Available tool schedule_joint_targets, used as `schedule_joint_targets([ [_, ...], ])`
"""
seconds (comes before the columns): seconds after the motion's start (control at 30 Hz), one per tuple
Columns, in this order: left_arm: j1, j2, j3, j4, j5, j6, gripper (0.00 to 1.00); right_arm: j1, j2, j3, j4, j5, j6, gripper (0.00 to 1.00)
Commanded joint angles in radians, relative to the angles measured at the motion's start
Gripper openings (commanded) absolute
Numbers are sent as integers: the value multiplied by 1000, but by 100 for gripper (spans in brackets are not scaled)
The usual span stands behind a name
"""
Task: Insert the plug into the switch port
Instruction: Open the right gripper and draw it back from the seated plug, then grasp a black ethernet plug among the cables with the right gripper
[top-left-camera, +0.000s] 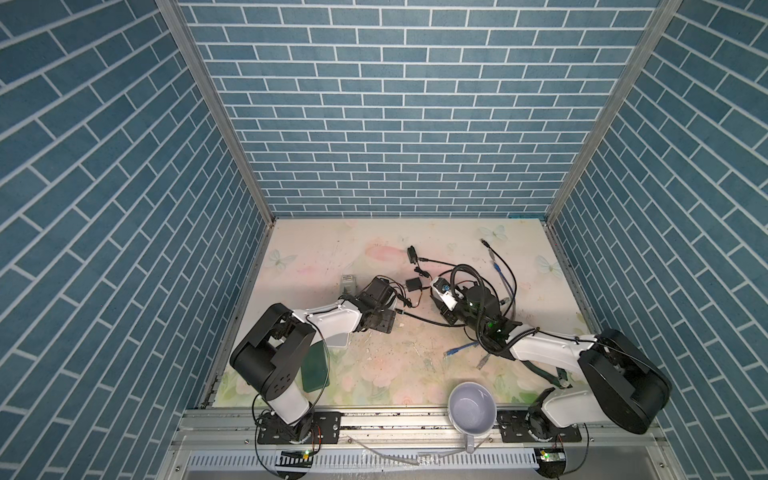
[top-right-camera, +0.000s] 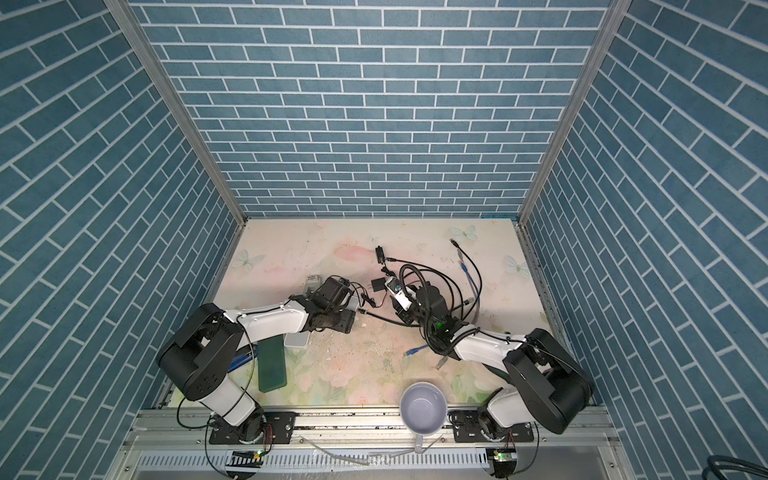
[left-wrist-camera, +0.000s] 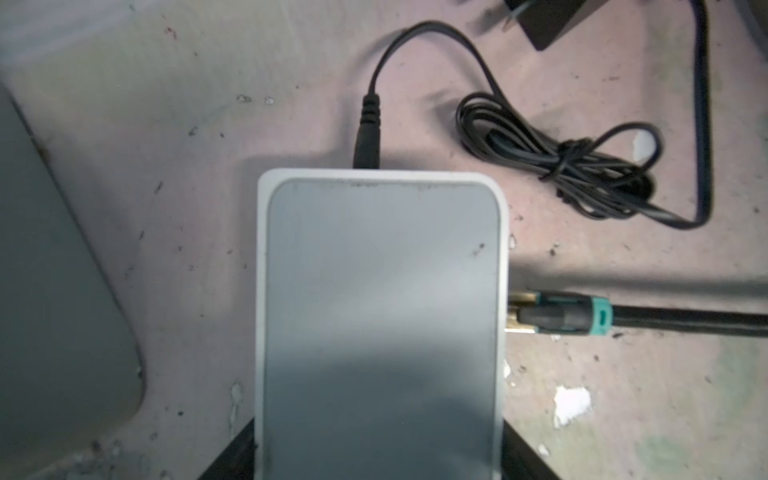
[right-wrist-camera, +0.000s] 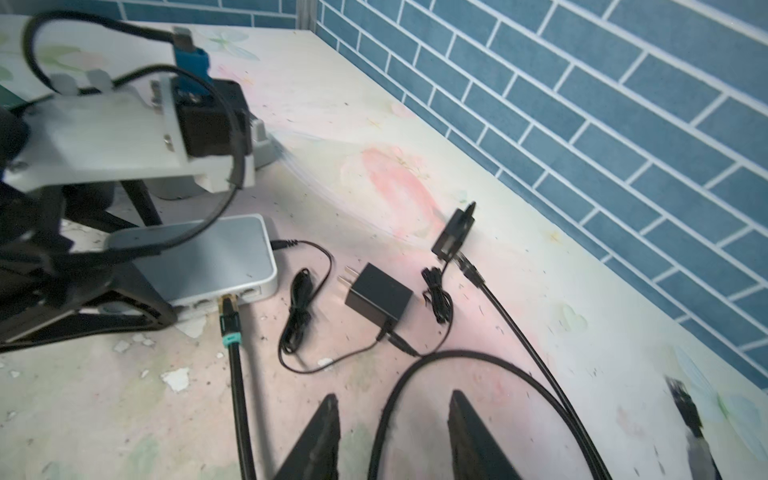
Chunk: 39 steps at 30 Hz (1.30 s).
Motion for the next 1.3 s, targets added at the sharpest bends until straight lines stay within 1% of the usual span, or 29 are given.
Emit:
schedule_joint_targets([
  [0.0,4,28,16,-25,-44,-9,88,-55,-47,53,-187,38,104,45],
  [0.1,4,20,12,-17,-41,-10,99,-108,-73,108,-311,47,208,45],
  [0.17,4,2,11,-19,-48,-10,100,-135,-83,148,-396,63,265,46],
  [0.3,4,-27,36,-53,-48,1,100,-157,-83,238,-582,95,319,43],
  [0.43,4,-76,51,-71,-63,5,100,-174,-69,328,-764,186,405,41],
  [0.5,3,-98,57,-71,-85,-1,100,-196,-64,343,-811,199,437,40],
  [0.57,4,-116,64,-71,-104,0,100,-222,-59,353,-846,192,468,39],
  [0.67,3,-140,75,-68,-105,6,99,-249,-50,366,-896,120,466,38],
  [0.73,2,-154,75,-56,-86,20,100,-254,-36,395,-967,91,455,37],
  [0.83,-6,-178,48,9,-51,41,100,-257,-25,417,-1063,99,479,37],
  [1.0,-14,-196,-9,142,14,50,100,-285,-42,405,-1149,170,582,37],
  [1.1,-18,-187,-19,182,36,57,100,-324,-49,380,-1155,195,638,37],
  [1.2,-20,-172,-16,192,59,64,100,-388,-41,354,-1130,165,696,37],
  [1.27,-24,-165,-16,198,66,69,100,-424,-20,347,-1107,141,711,37],
])
